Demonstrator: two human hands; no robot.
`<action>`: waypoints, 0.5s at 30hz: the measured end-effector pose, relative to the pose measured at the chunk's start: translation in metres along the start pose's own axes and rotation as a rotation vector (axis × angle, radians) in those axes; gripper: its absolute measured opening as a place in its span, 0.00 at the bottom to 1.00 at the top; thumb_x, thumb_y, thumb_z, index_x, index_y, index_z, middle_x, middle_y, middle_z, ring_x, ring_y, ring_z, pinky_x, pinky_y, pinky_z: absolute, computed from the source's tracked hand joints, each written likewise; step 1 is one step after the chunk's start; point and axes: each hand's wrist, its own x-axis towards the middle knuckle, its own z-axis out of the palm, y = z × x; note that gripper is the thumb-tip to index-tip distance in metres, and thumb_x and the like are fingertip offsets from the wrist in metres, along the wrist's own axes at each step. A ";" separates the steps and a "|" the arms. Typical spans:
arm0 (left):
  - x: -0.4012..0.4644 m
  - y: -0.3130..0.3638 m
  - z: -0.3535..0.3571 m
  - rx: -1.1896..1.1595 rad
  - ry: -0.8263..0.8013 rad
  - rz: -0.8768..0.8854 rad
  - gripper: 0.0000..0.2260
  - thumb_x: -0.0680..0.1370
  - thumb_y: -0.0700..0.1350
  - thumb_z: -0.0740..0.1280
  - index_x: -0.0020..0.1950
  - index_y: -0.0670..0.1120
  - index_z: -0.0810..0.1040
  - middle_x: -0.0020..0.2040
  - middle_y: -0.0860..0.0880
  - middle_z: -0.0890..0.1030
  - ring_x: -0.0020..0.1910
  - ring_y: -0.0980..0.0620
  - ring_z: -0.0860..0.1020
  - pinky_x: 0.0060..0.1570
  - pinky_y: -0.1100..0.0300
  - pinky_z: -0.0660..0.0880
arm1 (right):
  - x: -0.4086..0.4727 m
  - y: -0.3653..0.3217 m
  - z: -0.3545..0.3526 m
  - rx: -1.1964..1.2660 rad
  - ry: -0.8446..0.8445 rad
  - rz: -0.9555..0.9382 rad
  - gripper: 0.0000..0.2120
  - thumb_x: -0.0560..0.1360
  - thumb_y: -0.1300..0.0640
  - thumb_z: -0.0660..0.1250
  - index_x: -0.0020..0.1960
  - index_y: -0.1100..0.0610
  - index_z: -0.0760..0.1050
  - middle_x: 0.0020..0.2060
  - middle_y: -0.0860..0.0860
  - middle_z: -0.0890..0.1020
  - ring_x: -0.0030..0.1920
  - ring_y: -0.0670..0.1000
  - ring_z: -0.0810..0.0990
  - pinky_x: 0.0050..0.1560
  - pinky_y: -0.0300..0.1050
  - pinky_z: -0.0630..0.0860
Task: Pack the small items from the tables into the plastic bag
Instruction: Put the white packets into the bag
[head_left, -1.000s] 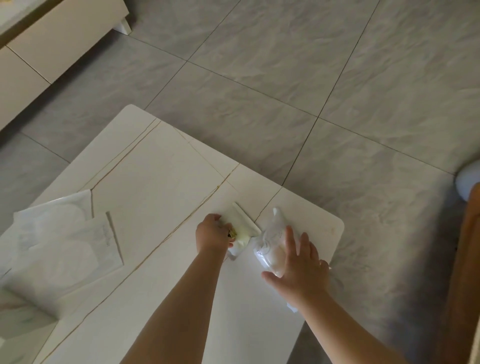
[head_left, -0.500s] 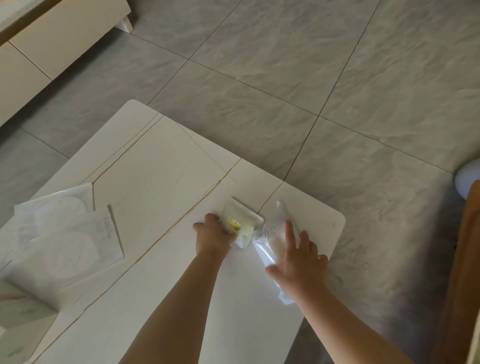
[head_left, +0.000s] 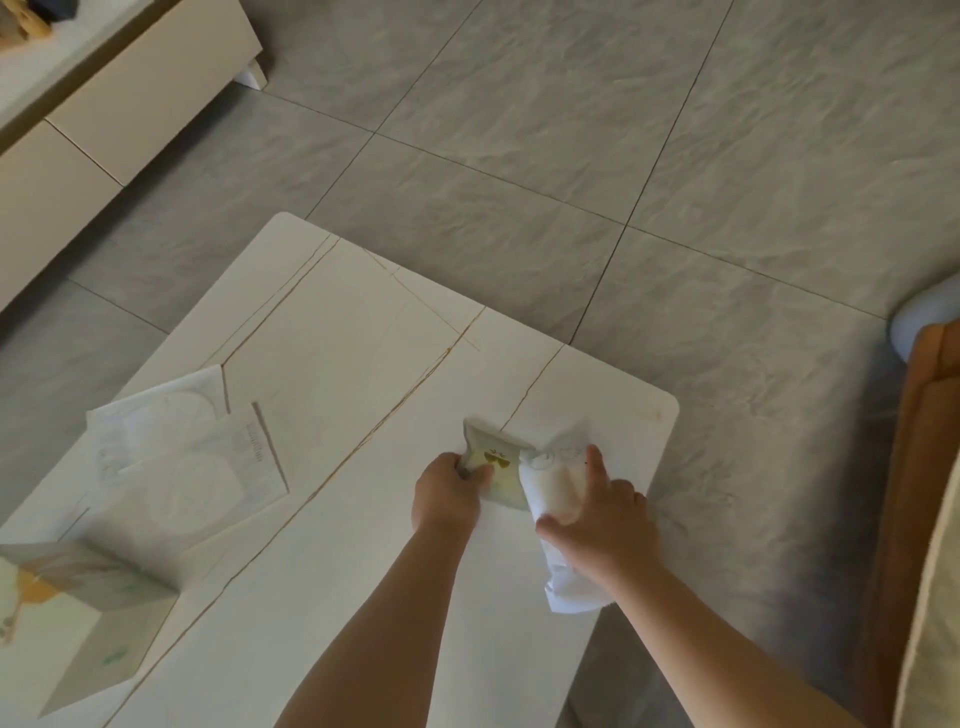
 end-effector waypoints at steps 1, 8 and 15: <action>-0.010 0.001 -0.003 -0.021 -0.010 -0.001 0.08 0.77 0.49 0.65 0.47 0.45 0.75 0.36 0.53 0.75 0.33 0.56 0.72 0.30 0.63 0.66 | -0.009 0.002 -0.006 0.037 0.002 0.015 0.46 0.64 0.38 0.62 0.74 0.43 0.40 0.60 0.54 0.70 0.62 0.56 0.68 0.53 0.50 0.69; -0.112 0.042 -0.043 -0.142 -0.072 0.027 0.13 0.76 0.54 0.66 0.44 0.44 0.74 0.35 0.50 0.75 0.33 0.53 0.71 0.32 0.62 0.69 | -0.098 0.028 -0.081 0.241 0.065 0.088 0.45 0.66 0.40 0.66 0.75 0.45 0.46 0.65 0.54 0.68 0.65 0.57 0.67 0.60 0.51 0.69; -0.247 0.104 -0.065 -0.188 -0.171 0.162 0.13 0.78 0.54 0.64 0.47 0.44 0.76 0.37 0.50 0.75 0.33 0.54 0.71 0.37 0.61 0.71 | -0.219 0.075 -0.171 0.372 0.207 0.164 0.44 0.67 0.41 0.68 0.75 0.47 0.49 0.64 0.55 0.69 0.63 0.59 0.70 0.61 0.51 0.69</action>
